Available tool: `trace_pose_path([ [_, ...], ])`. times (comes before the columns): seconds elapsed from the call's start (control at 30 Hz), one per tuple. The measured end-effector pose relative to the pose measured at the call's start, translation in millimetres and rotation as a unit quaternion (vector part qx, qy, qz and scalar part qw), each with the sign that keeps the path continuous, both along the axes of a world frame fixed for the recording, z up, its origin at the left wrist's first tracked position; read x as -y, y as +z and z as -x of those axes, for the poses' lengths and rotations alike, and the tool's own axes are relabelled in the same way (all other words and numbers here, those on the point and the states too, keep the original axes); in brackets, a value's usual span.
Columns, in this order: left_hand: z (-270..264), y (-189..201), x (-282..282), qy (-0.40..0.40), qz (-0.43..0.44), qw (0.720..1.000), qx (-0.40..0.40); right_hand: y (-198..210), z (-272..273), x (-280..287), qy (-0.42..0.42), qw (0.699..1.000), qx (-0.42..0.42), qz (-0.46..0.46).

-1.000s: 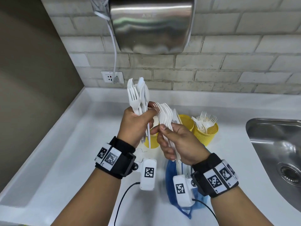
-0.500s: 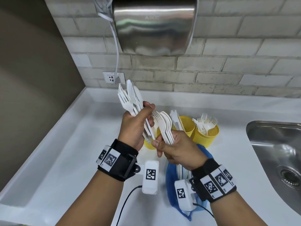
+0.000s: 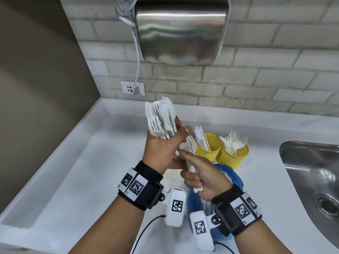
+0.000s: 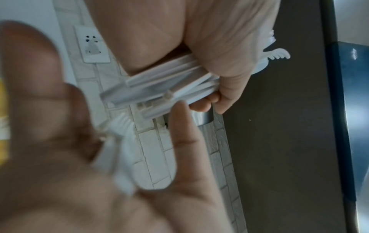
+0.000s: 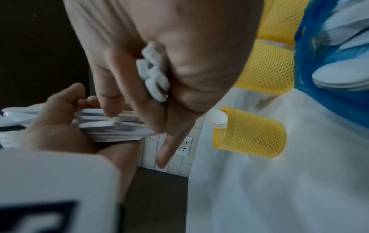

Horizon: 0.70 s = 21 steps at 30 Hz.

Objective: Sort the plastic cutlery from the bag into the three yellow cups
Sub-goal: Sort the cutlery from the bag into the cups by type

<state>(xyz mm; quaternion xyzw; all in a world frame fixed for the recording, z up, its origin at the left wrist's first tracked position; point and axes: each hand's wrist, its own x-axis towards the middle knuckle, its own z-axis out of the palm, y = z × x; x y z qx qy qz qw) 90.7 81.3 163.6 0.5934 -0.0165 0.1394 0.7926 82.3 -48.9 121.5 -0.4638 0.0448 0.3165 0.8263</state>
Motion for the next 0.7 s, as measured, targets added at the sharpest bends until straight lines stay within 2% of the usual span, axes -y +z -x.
trace_pose_path([
  [0.17,6.1,-4.9,5.1,-0.025,-0.044,0.999,-0.018,13.0,-6.4,0.9,-0.014,1.0,-0.016,0.009],
  [0.43,4.2,-13.9,7.2,-0.015,-0.076,0.997,-0.021,6.5,-4.3,-1.1,-0.044,0.997,-0.007,0.056],
  [0.57,7.3,-12.1,5.5,-0.023,-0.088,0.996,-0.017,6.0,-2.0,0.0,-0.093,0.985,0.066,0.126],
  [0.63,7.9,-10.3,3.1,-0.026,-0.082,0.996,-0.024,8.1,-2.1,2.5,-0.139,0.98,0.105,0.093],
  [0.7,3.9,-13.4,-1.2,0.006,-0.098,0.995,-0.025,13.3,-2.0,5.2,-0.175,0.974,0.13,0.062],
])
